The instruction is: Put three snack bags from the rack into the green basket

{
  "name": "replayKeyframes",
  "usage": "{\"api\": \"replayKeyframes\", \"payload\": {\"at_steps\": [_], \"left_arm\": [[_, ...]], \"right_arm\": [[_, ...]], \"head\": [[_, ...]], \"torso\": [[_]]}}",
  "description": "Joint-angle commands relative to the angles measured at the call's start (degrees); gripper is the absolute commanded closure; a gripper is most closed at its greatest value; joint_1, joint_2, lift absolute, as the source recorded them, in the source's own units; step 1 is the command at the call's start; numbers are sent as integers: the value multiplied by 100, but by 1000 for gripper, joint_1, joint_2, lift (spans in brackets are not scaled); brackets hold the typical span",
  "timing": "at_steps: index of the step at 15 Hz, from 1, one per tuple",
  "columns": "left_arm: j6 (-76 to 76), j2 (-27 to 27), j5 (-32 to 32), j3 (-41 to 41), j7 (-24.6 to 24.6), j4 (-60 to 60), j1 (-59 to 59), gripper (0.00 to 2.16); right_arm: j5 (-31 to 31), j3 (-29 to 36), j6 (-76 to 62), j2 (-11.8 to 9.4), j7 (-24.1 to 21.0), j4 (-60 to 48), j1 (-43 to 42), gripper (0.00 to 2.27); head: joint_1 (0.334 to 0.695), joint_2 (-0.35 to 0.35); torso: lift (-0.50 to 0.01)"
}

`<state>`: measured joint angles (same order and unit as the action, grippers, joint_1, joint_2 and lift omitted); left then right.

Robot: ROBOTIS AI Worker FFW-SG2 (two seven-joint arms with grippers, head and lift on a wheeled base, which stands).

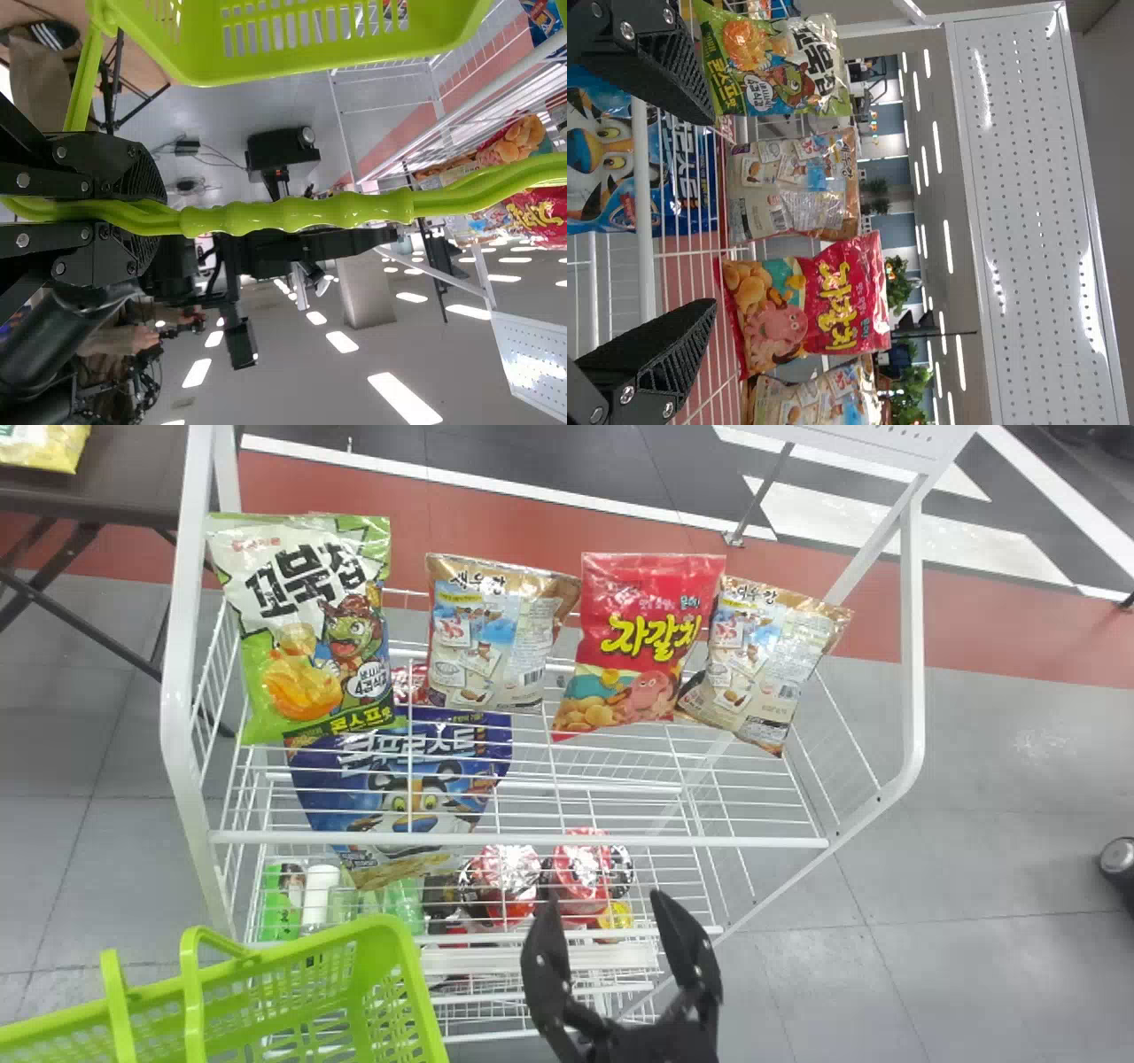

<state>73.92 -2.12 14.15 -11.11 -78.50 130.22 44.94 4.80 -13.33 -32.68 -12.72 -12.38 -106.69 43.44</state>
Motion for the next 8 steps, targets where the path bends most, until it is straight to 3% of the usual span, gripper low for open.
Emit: {"api": "replayKeyframes", "payload": {"at_steps": [1, 5, 7, 8], "left_arm": [[4, -16, 0, 21, -16, 21, 33, 2152], [4, -69, 0, 56, -60, 38, 6, 2152], [4, -87, 0, 65, -87, 38, -11, 2148], [4, -96, 0, 65, -96, 29, -11, 2152]], "right_arm": [[-14, -214, 645, 15, 25, 61, -723, 97], [284, -671, 2368, 50, 16, 140, -1979, 110], [258, -864, 2912, 252, 7, 395, -2603, 113], [232, -979, 3053, 367, 7, 580, -2902, 113]], "head": [[695, -348], [695, -200], [695, -123], [695, -123]], "torso": [[0], [0], [0], [0]]}}
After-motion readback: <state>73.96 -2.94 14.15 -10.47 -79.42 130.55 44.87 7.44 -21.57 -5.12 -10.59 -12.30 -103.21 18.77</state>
